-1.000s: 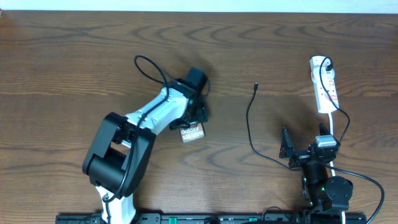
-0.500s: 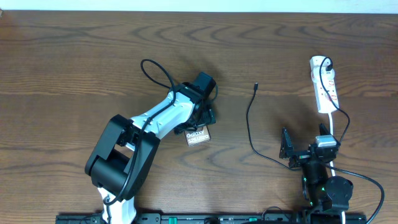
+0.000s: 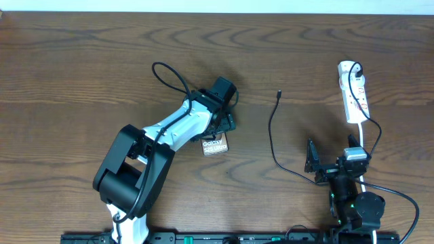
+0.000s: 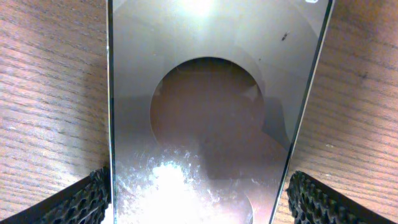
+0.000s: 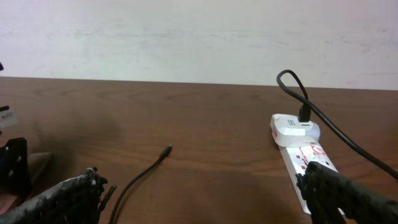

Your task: Plug charger to phone and switch on socket

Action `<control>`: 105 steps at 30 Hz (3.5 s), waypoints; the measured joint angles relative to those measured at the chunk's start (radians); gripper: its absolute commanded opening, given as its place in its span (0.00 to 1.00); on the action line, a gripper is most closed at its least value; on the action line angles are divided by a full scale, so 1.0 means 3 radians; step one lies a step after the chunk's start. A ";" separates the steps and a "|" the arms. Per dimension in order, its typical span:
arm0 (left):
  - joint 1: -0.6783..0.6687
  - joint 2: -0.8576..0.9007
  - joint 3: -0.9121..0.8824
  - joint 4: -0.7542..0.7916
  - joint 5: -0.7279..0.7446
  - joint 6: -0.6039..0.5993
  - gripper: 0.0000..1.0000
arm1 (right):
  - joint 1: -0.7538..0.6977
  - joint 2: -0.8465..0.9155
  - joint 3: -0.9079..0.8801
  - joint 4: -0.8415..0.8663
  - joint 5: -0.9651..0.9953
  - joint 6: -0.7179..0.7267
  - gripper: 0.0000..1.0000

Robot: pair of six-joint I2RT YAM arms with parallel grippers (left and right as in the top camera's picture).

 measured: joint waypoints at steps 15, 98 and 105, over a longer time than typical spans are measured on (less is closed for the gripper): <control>0.0003 0.0076 0.0093 0.0009 -0.0159 0.0406 0.98 | 0.0000 0.0000 -0.0001 0.0000 -0.0001 0.0000 0.99; 0.0296 0.0074 0.0159 -0.0395 0.0713 0.0534 0.67 | 0.0095 0.3321 0.2917 -0.1938 -0.1611 0.0411 0.85; 0.0342 0.0097 0.0158 -0.0394 0.1492 0.0641 0.67 | 0.0605 0.4026 0.2920 -0.1929 -0.1614 0.0491 0.82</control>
